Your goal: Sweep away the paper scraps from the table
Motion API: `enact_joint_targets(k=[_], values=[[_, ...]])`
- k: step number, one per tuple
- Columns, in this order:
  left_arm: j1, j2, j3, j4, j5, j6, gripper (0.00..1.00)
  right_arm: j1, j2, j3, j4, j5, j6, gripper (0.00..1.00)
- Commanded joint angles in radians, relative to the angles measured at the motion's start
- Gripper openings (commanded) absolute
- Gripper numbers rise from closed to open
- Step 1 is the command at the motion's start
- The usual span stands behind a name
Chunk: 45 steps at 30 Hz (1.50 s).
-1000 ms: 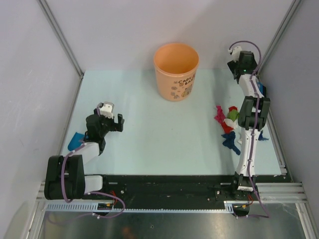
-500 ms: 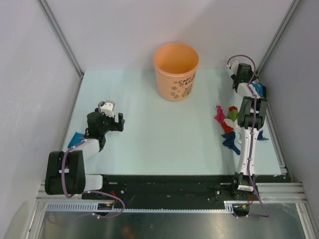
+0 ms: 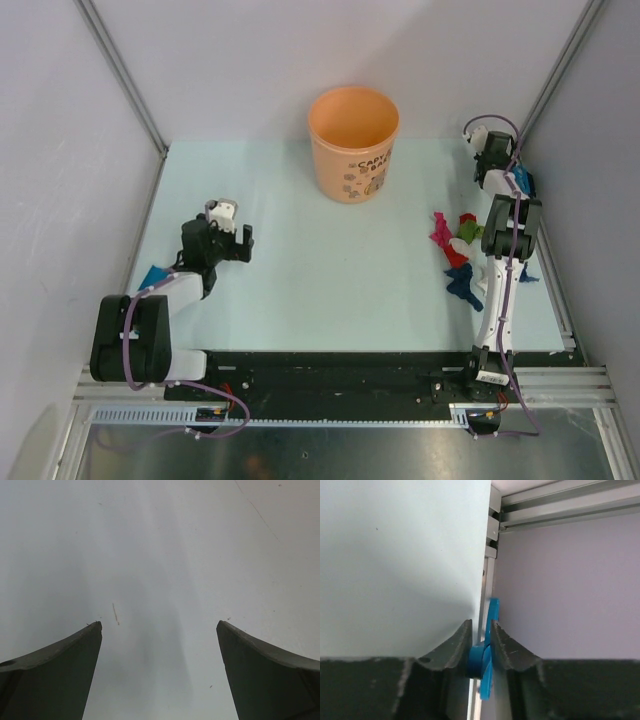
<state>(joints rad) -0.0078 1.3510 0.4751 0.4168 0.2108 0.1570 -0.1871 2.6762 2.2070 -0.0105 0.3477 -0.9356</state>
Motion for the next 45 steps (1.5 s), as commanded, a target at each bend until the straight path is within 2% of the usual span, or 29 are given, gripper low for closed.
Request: enact_joint_targets(k=[1,2,4,10,14,19,24,28,30,32,35,37,38,41,44,45], values=[[-0.034,0.010,0.042,-0.004,-0.030,0.027,1.00,-0.014,0.017,0.008,0.066,-0.026,0.004,0.08],[-0.037,0.011,0.042,-0.006,-0.033,0.030,1.00,-0.014,0.011,0.005,0.095,-0.007,0.014,0.00],[-0.037,0.010,0.042,-0.006,-0.036,0.032,1.00,-0.014,-0.005,0.006,0.119,0.008,0.062,0.00],[-0.043,0.005,0.036,-0.006,-0.036,0.030,1.00,0.003,-0.188,-0.018,0.142,-0.033,0.193,0.00],[-0.044,0.005,0.039,-0.007,-0.044,0.032,1.00,0.029,-0.323,-0.084,0.147,-0.108,0.270,0.00],[-0.046,0.011,0.042,-0.009,-0.037,0.033,1.00,0.078,-0.492,-0.205,0.158,-0.130,0.305,0.00],[-0.046,0.011,0.042,-0.009,-0.031,0.038,1.00,0.118,-0.640,-0.218,0.043,-0.257,0.455,0.00],[-0.046,0.016,0.048,-0.018,0.002,0.052,1.00,0.168,-0.797,-0.211,-0.112,-0.400,0.653,0.00],[-0.047,0.011,0.046,-0.021,0.022,0.091,1.00,0.184,-0.854,-0.230,-0.152,-0.403,0.699,0.00],[-0.054,-0.012,0.043,-0.035,0.033,0.131,1.00,0.274,-0.945,-0.272,-0.210,-0.319,0.704,0.00],[-0.055,-0.097,0.089,-0.160,0.135,0.173,1.00,0.400,-1.073,-0.347,-0.308,-0.245,0.683,0.00],[-0.057,-0.178,0.164,-0.317,0.232,0.199,1.00,0.451,-1.136,-0.385,-0.398,-0.298,0.693,0.00],[-0.058,-0.203,0.196,-0.373,0.348,0.213,1.00,0.495,-1.189,-0.418,-0.429,-0.332,0.719,0.00],[-0.081,-0.302,0.310,-0.577,0.494,0.254,1.00,0.550,-1.277,-0.486,-0.517,-0.579,0.764,0.00],[-0.133,-0.375,0.420,-0.784,0.603,0.320,1.00,0.598,-1.398,-0.622,-0.526,-0.807,0.802,0.00],[-0.153,-0.380,0.481,-0.832,0.690,0.320,1.00,0.641,-1.439,-0.686,-0.528,-0.891,0.801,0.00]])
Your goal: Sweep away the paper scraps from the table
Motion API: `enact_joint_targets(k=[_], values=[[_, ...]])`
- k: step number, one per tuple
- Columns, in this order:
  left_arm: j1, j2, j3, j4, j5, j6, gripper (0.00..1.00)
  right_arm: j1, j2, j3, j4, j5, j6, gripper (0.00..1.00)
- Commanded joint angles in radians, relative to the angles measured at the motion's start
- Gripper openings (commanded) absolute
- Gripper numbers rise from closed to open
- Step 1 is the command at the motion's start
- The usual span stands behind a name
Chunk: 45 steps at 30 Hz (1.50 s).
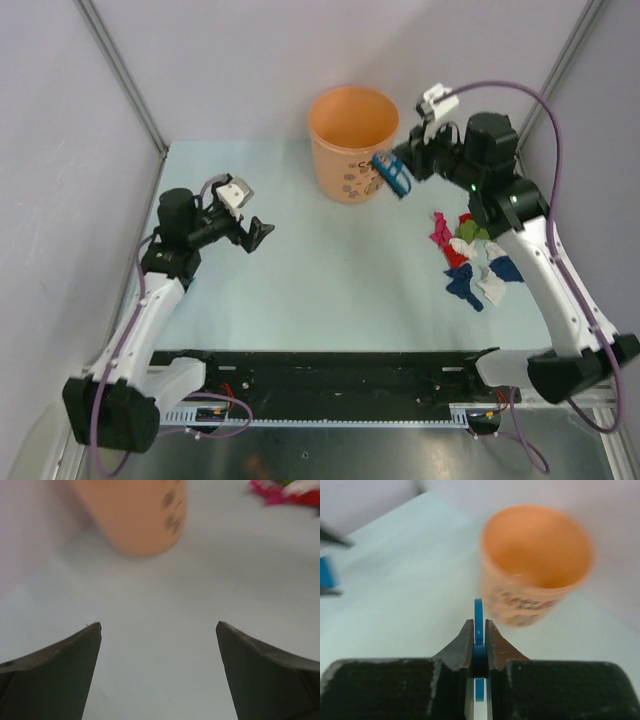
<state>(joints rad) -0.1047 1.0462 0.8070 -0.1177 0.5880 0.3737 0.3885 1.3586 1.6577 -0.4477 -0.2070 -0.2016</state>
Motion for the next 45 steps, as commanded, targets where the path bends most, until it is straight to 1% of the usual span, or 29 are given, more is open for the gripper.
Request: enact_joint_targets(k=[1,4,5,7,8,9,12,16,18,19,20,22,23,24,25,26,27,29,30,32,33,34,35,38,39,41,42,43,45], values=[[-0.065,-0.080,0.171,-0.351,0.340,0.090,1.00,0.088,-0.143,-0.168,-0.091,-0.363,0.065,0.00],[-0.148,-0.097,0.230,-0.381,0.369,0.044,1.00,0.183,-0.182,-0.263,-0.074,-0.414,0.088,0.00],[-0.203,-0.097,0.241,-0.385,0.372,0.033,1.00,0.202,-0.182,-0.277,-0.068,-0.423,0.102,0.00],[-0.274,-0.086,0.259,-0.398,0.340,0.018,1.00,0.251,-0.161,-0.295,-0.045,-0.466,0.135,0.00],[-0.343,-0.083,0.259,-0.402,0.313,0.028,1.00,0.269,-0.150,-0.294,-0.042,-0.477,0.137,0.00],[-0.366,-0.081,0.250,-0.405,0.259,0.042,1.00,0.286,-0.144,-0.296,-0.036,-0.503,0.134,0.00],[-0.392,-0.068,0.229,-0.418,0.262,0.074,1.00,0.322,-0.131,-0.294,-0.017,-0.513,0.131,0.00],[-0.421,-0.061,0.219,-0.422,0.349,0.088,1.00,0.349,-0.098,-0.296,0.021,-0.540,0.137,0.00],[-0.447,-0.045,0.236,-0.422,0.334,0.085,0.99,0.362,-0.073,-0.296,0.053,-0.569,0.146,0.00],[-0.452,-0.035,0.241,-0.422,0.322,0.080,0.95,0.366,-0.069,-0.297,0.066,-0.574,0.149,0.00],[-0.454,-0.017,0.245,-0.422,0.308,0.079,0.88,0.372,-0.064,-0.296,0.075,-0.580,0.152,0.00],[-0.454,-0.006,0.242,-0.422,0.306,0.083,0.80,0.374,-0.058,-0.296,0.095,-0.595,0.154,0.00],[-0.455,-0.003,0.238,-0.422,0.308,0.087,0.67,0.374,-0.059,-0.296,0.098,-0.595,0.156,0.00],[-0.455,-0.006,0.227,-0.422,0.311,0.090,0.58,0.374,-0.058,-0.296,0.102,-0.591,0.159,0.00],[-0.455,-0.009,0.221,-0.422,0.314,0.099,0.32,0.372,-0.059,-0.297,0.103,-0.586,0.159,0.00],[-0.455,-0.011,0.216,-0.422,0.315,0.102,0.11,0.371,-0.061,-0.296,0.103,-0.586,0.160,0.00],[-0.455,-0.017,0.213,-0.422,0.317,0.102,0.00,0.368,-0.059,-0.296,0.104,-0.589,0.165,0.00],[-0.455,-0.020,0.215,-0.422,0.322,0.097,0.00,0.366,-0.059,-0.296,0.107,-0.586,0.183,0.00],[-0.455,-0.028,0.219,-0.422,0.329,0.096,0.00,0.366,-0.056,-0.296,0.121,-0.550,0.197,0.14],[-0.455,-0.031,0.233,-0.421,0.331,0.080,0.00,0.360,-0.059,-0.315,0.147,-0.514,0.273,0.56],[-0.454,-0.029,0.248,-0.416,0.328,0.056,0.00,0.360,-0.065,-0.337,0.212,-0.481,0.303,0.64],[-0.454,-0.031,0.256,-0.415,0.331,0.047,0.00,0.359,-0.093,-0.399,0.262,-0.468,0.373,0.69],[-0.454,-0.031,0.265,-0.410,0.334,0.041,0.00,0.357,-0.111,-0.441,0.393,-0.470,0.404,0.71],[-0.454,-0.028,0.268,-0.405,0.357,0.025,0.00,0.352,-0.185,-0.557,0.590,-0.465,0.487,0.74],[-0.454,-0.026,0.267,-0.402,0.369,0.021,0.00,0.351,-0.199,-0.575,0.609,-0.463,0.487,0.73],[-0.452,-0.028,0.262,-0.396,0.381,0.016,0.00,0.348,-0.233,-0.619,0.642,-0.466,0.488,0.66],[-0.452,-0.028,0.264,-0.392,0.386,0.013,0.00,0.346,-0.240,-0.630,0.652,-0.482,0.488,0.64],[-0.452,-0.029,0.262,-0.390,0.386,0.011,0.00,0.346,-0.248,-0.638,0.655,-0.489,0.488,0.59],[-0.452,-0.029,0.259,-0.381,0.378,0.007,0.00,0.348,-0.262,-0.654,0.667,-0.511,0.495,0.53]])
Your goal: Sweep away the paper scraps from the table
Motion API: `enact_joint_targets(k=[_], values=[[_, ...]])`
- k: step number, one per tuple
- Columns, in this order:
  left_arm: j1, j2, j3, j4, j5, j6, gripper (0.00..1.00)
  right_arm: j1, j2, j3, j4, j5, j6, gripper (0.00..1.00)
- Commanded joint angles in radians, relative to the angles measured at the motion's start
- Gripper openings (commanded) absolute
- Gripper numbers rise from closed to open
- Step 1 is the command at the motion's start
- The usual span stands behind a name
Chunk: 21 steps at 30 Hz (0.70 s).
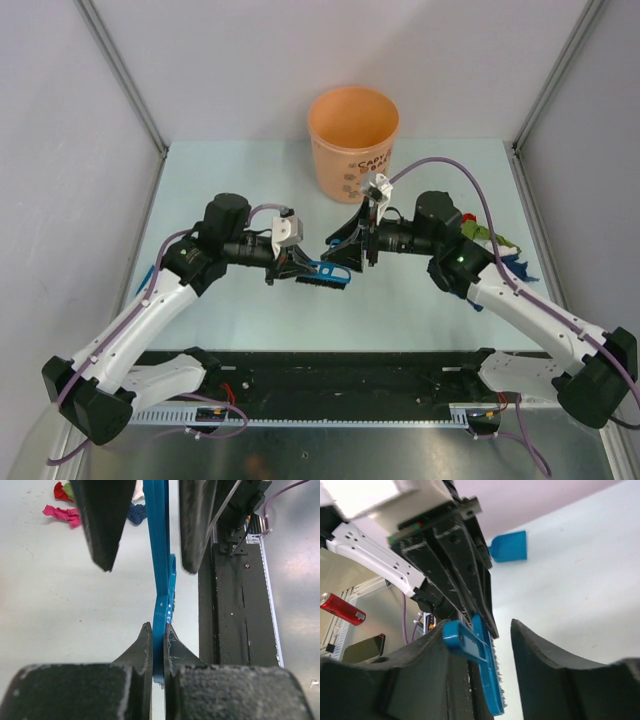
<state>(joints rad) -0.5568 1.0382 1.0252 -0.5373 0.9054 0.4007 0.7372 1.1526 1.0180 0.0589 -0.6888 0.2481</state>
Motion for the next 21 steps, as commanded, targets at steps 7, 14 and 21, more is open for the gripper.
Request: enact_joint_targets(k=[7,14,21], values=[[0.000,-0.020,0.032,0.059,0.049,-0.036,0.00,0.018,-0.070,-0.036,0.173,0.029,0.046,0.09],[0.005,-0.014,0.039,0.063,-0.121,-0.059,0.69,0.016,-0.093,-0.036,0.096,0.181,0.020,0.00],[0.006,0.002,-0.003,0.017,-1.124,0.059,1.00,0.050,-0.140,-0.036,-0.103,0.485,-0.075,0.00]])
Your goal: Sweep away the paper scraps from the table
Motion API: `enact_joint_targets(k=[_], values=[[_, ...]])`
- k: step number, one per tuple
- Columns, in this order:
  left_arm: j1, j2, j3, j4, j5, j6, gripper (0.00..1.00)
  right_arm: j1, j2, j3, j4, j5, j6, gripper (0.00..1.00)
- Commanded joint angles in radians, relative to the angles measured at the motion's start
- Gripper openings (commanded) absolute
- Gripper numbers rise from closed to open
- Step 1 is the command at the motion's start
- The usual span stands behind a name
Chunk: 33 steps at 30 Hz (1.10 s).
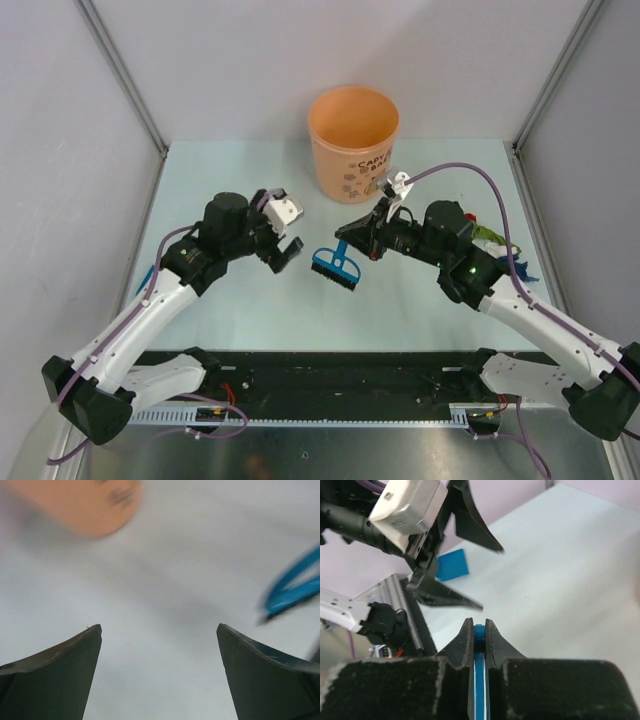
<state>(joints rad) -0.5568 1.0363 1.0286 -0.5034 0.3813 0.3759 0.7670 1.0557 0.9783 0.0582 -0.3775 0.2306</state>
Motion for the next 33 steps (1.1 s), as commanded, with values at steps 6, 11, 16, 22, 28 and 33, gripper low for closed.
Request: enact_joint_targets(k=[6,11,16,22,28,33], values=[[0.456,0.011,-0.096,-0.207,-0.494,0.132,1.00,0.048,-0.022,0.003,-0.144,0.230,-0.102,0.00],[0.717,-0.044,-0.238,-0.233,-0.455,0.289,1.00,0.058,0.000,0.003,-0.152,0.255,-0.113,0.00],[1.069,-0.061,-0.321,-0.231,-0.417,0.490,1.00,0.064,0.013,0.002,-0.166,0.266,-0.122,0.00],[1.419,0.095,-0.246,-0.233,-0.337,0.638,1.00,0.064,0.007,-0.020,-0.146,0.264,-0.129,0.00],[1.457,0.151,-0.314,-0.231,-0.251,0.768,0.96,0.066,0.006,-0.036,-0.127,0.267,-0.135,0.00],[1.456,0.257,-0.259,-0.231,-0.196,0.759,0.87,0.060,0.003,-0.036,-0.136,0.279,-0.146,0.00]])
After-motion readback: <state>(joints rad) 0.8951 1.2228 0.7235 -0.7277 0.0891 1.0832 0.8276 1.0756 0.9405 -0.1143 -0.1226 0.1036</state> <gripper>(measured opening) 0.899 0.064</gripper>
